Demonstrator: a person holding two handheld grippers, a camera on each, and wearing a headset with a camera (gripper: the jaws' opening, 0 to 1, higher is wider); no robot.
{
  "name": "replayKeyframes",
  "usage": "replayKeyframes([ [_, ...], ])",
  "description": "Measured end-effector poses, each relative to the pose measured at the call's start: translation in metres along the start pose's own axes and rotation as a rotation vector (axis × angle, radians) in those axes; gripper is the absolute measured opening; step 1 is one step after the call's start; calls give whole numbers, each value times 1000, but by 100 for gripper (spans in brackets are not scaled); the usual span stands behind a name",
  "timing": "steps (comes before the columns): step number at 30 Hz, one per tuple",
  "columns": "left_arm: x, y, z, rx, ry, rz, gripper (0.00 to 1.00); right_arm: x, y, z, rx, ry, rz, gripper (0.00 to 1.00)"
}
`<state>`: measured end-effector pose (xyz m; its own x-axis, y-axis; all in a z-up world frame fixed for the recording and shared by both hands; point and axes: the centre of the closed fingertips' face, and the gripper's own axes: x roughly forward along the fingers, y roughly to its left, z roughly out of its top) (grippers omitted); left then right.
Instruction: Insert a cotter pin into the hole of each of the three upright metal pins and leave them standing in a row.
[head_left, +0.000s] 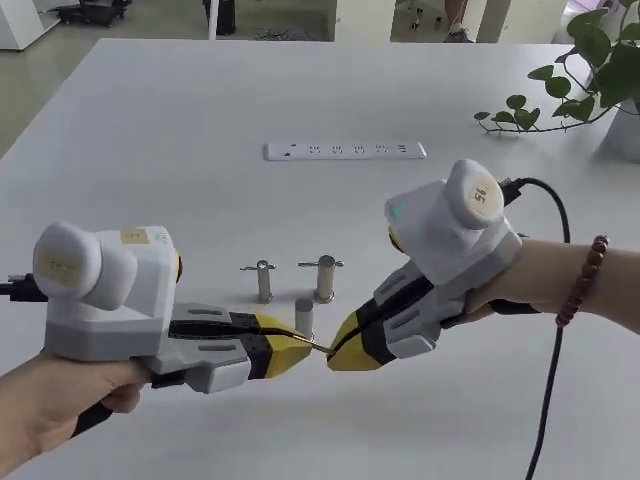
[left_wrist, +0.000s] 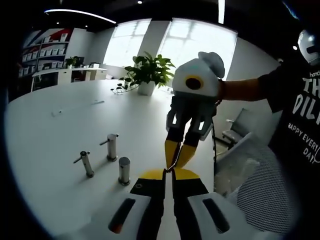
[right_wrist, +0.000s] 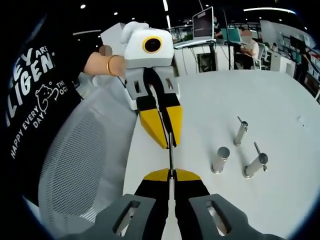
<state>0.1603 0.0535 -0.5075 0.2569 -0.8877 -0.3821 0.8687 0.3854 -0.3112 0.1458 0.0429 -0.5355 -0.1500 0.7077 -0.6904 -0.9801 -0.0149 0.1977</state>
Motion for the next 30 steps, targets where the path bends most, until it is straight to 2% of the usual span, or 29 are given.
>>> replayKeyframes([
  [4,-1,8,-1,-4,-8,37,3,-2,-12,-6,-27,54,-40,0],
  [6,-1,14,-4,21,-1,66,5,-2,-18,-10,-27,80,-61,0],
  [14,1,24,-14,11,3,113,7,-1,-34,-23,-29,154,-113,0],
  [18,3,33,-15,19,-10,175,10,-2,-43,-32,-34,210,-143,0],
  [25,11,48,-19,86,16,274,17,-6,-55,-42,-34,283,-182,0],
  [28,17,51,-22,59,25,287,21,-8,-59,-43,-29,302,-193,0],
  [30,21,54,-23,70,30,306,22,-9,-64,-45,-40,323,-206,0],
])
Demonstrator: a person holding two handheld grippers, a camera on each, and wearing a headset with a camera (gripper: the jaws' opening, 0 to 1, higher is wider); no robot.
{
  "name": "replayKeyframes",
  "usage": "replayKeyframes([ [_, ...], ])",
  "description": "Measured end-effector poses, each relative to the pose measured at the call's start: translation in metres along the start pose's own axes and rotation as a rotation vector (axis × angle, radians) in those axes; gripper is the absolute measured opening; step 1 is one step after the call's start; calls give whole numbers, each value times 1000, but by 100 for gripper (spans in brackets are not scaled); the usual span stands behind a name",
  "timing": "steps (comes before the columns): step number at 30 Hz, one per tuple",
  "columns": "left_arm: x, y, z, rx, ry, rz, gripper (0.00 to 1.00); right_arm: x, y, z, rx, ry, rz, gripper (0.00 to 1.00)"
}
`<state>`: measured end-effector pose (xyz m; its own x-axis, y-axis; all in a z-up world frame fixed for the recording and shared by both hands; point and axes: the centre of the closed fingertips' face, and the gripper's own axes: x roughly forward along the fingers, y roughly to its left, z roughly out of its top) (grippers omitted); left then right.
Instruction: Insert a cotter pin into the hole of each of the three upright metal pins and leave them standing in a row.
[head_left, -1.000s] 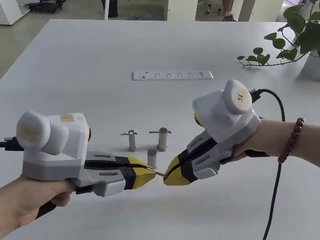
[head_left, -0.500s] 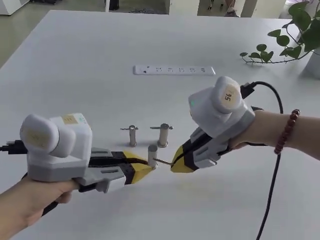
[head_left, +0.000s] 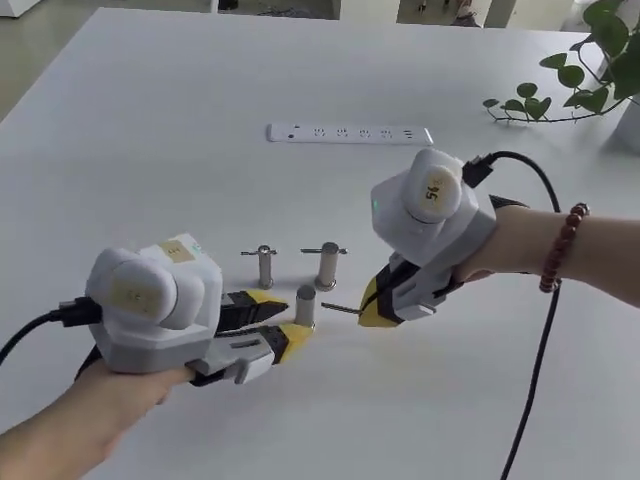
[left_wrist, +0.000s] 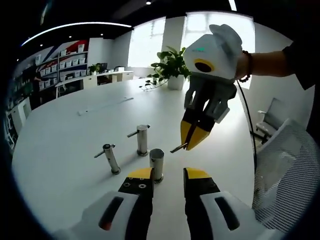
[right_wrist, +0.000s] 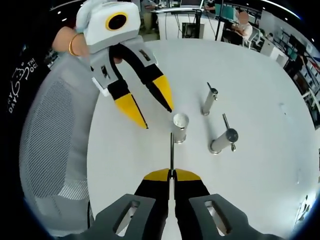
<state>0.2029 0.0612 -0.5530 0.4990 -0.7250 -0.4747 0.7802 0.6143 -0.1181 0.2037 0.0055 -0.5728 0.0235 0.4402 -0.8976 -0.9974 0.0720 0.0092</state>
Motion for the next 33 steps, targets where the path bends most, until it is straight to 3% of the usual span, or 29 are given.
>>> replayKeyframes([
  [5,10,8,-1,-2,0,62,22,0,-7,-2,-17,22,-9,0],
  [12,18,15,-1,-16,-6,109,19,0,-13,-2,-51,37,-10,0],
  [18,21,15,-4,-25,-7,114,17,2,-13,1,-74,39,4,0],
  [33,26,20,-6,24,5,124,12,5,-16,8,-122,40,20,0],
])
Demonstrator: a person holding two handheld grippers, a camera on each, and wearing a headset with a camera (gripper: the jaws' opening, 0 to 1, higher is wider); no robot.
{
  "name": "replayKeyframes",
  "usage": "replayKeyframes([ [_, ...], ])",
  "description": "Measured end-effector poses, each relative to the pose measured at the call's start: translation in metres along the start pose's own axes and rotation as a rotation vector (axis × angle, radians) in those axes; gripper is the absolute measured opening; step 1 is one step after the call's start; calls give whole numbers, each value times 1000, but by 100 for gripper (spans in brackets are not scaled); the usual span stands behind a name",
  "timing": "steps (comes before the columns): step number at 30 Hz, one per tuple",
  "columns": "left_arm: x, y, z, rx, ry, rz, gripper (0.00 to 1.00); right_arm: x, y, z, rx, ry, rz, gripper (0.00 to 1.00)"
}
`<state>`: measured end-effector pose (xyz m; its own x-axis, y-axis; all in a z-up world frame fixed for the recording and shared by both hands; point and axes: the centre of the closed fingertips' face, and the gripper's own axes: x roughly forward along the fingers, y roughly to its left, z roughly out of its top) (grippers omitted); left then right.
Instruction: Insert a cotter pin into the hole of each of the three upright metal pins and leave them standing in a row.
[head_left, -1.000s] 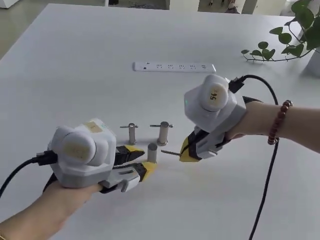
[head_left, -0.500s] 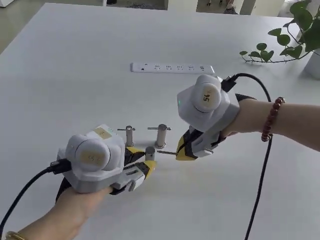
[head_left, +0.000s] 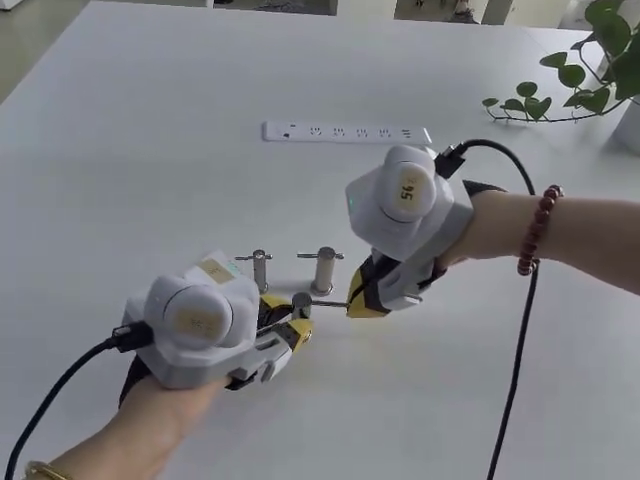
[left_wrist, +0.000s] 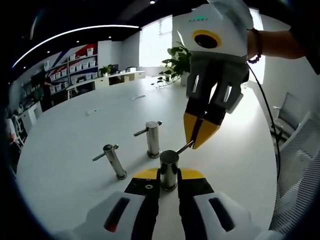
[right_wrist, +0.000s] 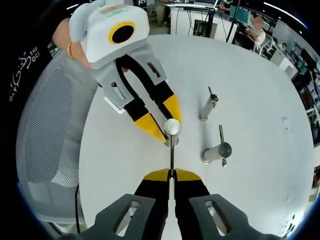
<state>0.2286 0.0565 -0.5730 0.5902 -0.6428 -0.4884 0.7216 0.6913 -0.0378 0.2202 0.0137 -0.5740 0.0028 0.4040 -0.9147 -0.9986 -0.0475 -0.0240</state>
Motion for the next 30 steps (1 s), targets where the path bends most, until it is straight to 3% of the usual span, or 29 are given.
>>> replayKeyframes([
  [15,4,-1,0,-8,-2,-45,11,1,-2,3,-37,3,15,0],
  [22,6,-2,-1,-30,-5,-59,12,-1,2,14,-33,-23,28,0],
  [30,7,-2,-2,-76,-11,-41,12,1,1,22,-22,-32,32,0],
])
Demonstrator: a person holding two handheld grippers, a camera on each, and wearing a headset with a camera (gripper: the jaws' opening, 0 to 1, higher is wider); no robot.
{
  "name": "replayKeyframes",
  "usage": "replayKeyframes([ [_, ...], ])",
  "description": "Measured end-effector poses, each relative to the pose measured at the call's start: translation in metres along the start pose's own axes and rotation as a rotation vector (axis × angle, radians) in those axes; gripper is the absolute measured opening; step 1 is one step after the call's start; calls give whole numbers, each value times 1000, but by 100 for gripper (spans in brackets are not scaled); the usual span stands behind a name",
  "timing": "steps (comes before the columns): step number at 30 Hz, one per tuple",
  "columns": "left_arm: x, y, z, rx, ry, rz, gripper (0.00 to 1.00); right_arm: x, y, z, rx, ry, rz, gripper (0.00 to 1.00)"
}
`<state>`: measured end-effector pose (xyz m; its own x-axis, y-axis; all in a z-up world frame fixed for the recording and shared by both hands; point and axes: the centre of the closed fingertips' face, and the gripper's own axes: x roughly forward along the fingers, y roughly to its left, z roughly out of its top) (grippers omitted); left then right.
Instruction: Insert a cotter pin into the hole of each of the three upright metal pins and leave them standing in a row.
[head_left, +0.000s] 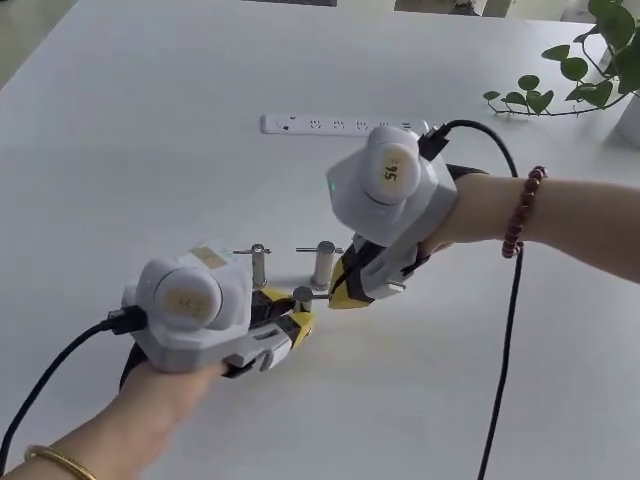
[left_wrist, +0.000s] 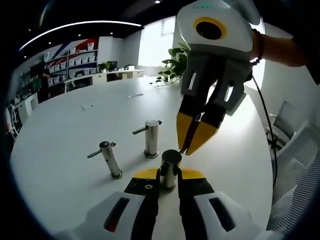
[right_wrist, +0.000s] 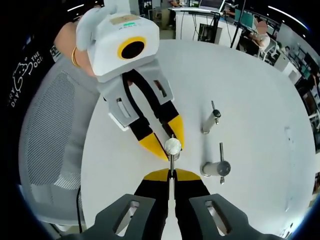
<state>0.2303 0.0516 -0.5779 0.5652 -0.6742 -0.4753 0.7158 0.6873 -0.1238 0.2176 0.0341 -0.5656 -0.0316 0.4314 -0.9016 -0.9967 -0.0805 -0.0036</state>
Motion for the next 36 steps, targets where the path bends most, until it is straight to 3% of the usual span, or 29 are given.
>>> replayKeyframes([
  [6,1,1,-3,-106,-26,32,13,2,0,3,27,-4,-9,0],
  [10,1,2,-4,-140,-35,42,13,2,0,3,66,-6,-8,0],
  [16,1,2,-5,-153,-38,50,13,4,1,6,119,-17,-16,0],
  [23,2,2,-5,-159,-38,54,13,6,0,11,60,-30,-35,0],
  [36,3,3,-5,-162,-38,57,13,-3,-3,9,83,-52,-73,4],
])
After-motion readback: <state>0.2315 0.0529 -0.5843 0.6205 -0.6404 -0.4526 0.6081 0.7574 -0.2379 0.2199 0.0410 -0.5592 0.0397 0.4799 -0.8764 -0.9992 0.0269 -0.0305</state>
